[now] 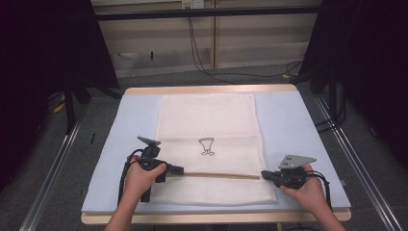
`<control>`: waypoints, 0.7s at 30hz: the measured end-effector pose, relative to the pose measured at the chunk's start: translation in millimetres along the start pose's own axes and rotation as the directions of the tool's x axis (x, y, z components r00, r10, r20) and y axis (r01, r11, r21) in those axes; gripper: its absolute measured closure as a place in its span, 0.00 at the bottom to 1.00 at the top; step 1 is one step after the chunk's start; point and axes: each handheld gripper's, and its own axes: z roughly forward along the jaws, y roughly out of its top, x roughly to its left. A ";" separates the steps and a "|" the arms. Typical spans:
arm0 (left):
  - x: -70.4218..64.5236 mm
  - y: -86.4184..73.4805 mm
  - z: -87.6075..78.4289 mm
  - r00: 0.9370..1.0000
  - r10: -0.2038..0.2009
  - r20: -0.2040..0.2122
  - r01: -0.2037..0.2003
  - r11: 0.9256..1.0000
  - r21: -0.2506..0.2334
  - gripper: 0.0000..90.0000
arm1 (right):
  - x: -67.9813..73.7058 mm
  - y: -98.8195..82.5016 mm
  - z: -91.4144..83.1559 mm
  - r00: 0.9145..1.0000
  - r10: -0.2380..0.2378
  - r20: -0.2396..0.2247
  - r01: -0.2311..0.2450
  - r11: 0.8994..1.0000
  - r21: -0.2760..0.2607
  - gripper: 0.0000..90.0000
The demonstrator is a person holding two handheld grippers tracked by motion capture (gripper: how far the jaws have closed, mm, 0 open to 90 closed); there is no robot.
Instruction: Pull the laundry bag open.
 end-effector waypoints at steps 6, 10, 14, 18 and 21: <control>8.7 -0.3 -9.5 1.000 -0.011 -0.001 0.011 1.000 -0.004 0.97 | 0.0 0.0 -0.1 1.000 0.000 0.000 0.000 1.000 0.000 1.00; 15.6 -2.9 -19.0 1.000 -0.020 -0.011 0.020 1.000 -0.016 0.97 | -0.1 -0.1 0.1 1.000 0.002 -0.001 -0.002 1.000 -0.001 1.00; 25.6 -6.0 -28.9 1.000 -0.022 -0.004 0.022 0.999 -0.033 0.97 | -0.1 -0.1 0.1 1.000 0.002 0.000 -0.002 1.000 -0.001 1.00; 32.2 -7.7 -38.4 1.000 -0.029 -0.006 0.029 0.998 -0.050 0.97 | 0.2 0.0 0.1 1.000 0.004 -0.001 -0.004 1.000 -0.001 1.00; 37.0 -8.7 -44.5 0.999 -0.038 -0.006 0.038 0.998 -0.050 0.97 | 0.1 0.0 0.1 1.000 0.002 0.001 -0.002 1.000 -0.001 1.00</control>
